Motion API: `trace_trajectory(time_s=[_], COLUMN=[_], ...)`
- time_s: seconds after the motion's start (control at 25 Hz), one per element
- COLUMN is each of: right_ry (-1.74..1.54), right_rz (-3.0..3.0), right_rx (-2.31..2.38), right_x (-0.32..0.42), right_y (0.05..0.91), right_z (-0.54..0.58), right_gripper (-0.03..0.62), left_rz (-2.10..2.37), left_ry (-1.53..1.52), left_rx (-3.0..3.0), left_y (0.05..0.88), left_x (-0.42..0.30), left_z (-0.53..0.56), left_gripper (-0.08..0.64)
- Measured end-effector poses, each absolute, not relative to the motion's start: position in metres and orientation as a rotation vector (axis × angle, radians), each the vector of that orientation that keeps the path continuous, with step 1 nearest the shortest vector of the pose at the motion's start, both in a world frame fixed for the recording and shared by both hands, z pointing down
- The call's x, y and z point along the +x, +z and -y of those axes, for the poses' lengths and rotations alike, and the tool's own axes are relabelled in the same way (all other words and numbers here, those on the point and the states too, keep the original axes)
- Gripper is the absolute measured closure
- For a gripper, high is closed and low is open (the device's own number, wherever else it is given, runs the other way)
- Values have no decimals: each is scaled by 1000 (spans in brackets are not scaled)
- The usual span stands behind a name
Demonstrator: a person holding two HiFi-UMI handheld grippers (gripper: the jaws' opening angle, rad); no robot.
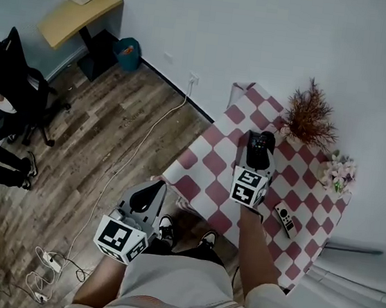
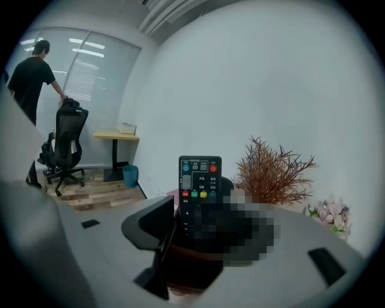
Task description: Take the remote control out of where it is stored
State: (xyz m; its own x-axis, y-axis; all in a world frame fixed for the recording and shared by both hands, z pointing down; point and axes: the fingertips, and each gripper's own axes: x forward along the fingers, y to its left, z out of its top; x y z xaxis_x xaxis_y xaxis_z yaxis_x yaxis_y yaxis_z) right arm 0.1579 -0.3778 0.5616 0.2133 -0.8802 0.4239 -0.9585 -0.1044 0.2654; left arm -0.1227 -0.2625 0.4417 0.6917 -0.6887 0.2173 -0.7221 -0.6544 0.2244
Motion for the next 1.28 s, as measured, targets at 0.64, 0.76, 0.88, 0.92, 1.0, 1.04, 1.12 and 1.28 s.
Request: trace_trajectory(time_s=[0.64,0.76,0.88,0.92,1.0,1.04,1.12,1.28], right_ry=[187,213,217,227,275,305,358,449], right_rz=[1853,1945,1963,1963,1973,1971,1942,1869], right_rx=[2236,2254,2189,2154,2081,2044,1965,1814], right_x=[167,171,178,181,187,190,197,206], right_y=[482,447,427,425,426,429,442,477], right_z=[350,333,309,300,281,271,251,217], right_gripper=[370,370,370,370,370,370,370,370], left_rz=[1049,1009,971,960,939,929,907,872], left_ry=[177,168,159,158,154,153,150,152], left_rx=[2653,2687,2718,2727,2745,2755,2775,2802], left_y=[438,429,422,419,414,412,407,402], left_x=[-103,-86,-68,-62,-50,-44,-32,-12], left_z=[263,258,251,248,244,242,237,227], left_gripper=[551,551,551,551,551,551,551,551])
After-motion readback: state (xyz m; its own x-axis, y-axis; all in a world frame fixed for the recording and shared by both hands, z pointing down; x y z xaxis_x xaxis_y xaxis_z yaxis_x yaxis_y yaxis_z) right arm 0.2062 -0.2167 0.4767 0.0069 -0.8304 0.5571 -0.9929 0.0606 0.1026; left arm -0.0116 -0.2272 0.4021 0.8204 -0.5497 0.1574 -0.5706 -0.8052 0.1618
